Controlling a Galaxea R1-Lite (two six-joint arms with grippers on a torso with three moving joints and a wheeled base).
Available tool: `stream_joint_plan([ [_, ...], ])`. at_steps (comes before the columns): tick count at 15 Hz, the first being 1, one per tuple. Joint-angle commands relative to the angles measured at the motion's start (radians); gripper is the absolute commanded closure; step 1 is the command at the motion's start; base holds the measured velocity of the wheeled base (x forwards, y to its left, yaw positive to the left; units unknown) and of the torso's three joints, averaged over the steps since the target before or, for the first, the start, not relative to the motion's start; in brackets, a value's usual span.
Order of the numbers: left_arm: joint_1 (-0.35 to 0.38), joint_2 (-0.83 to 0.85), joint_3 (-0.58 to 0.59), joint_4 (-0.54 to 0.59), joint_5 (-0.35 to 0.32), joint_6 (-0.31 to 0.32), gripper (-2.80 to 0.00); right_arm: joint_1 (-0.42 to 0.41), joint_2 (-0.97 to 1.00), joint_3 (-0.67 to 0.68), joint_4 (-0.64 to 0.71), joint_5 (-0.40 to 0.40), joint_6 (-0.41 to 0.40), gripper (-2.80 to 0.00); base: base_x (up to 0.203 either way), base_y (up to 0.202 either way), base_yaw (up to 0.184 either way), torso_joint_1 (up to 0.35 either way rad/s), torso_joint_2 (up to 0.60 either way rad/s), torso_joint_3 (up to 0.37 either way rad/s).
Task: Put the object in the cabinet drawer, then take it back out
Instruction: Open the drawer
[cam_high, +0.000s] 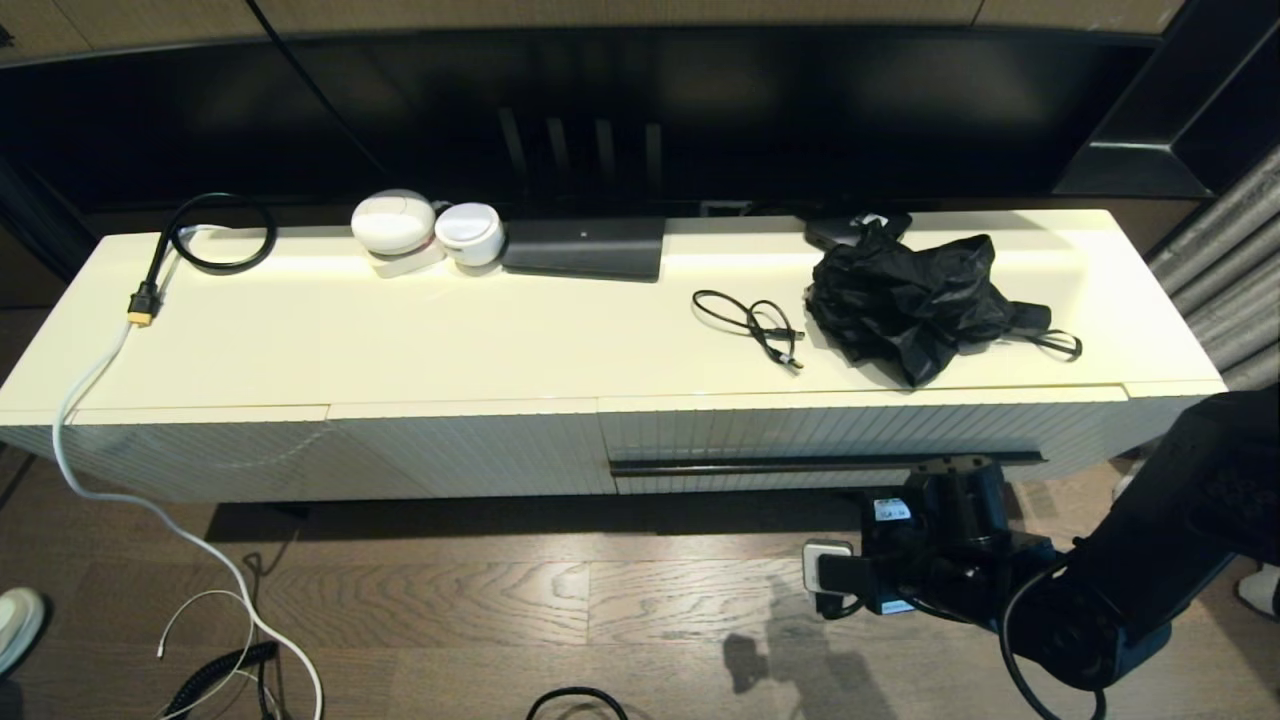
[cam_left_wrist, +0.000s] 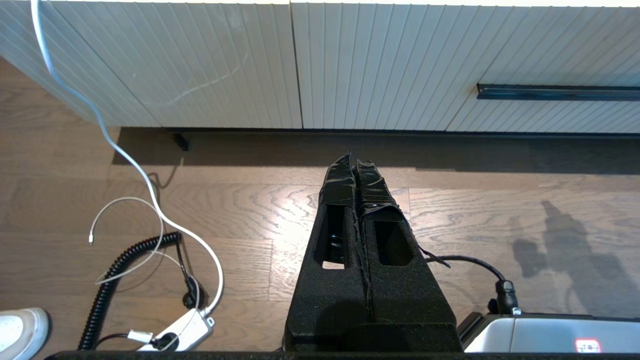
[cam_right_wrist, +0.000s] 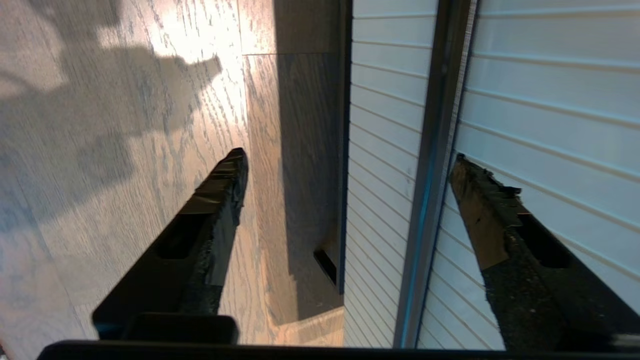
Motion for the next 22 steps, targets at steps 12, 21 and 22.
stream_joint_plan([
  [12,0.0,0.0,0.001,0.0,0.0,-0.001,0.0,-0.018,0.061,-0.222,0.244,0.0,0.02,-2.8,0.0,0.0,0.0,0.0,0.0,0.0],
  [21,0.001,0.0,0.0,0.0,0.0,-0.001,0.0,-0.043,0.123,-0.375,0.342,-0.001,0.073,-2.8,0.0,0.0,0.0,0.0,0.0,0.0],
  [22,0.0,0.0,0.001,0.0,0.0,-0.001,0.0,-0.044,0.129,-0.391,0.356,0.0,0.073,-2.8,0.0,0.0,0.0,0.0,0.0,0.0],
])
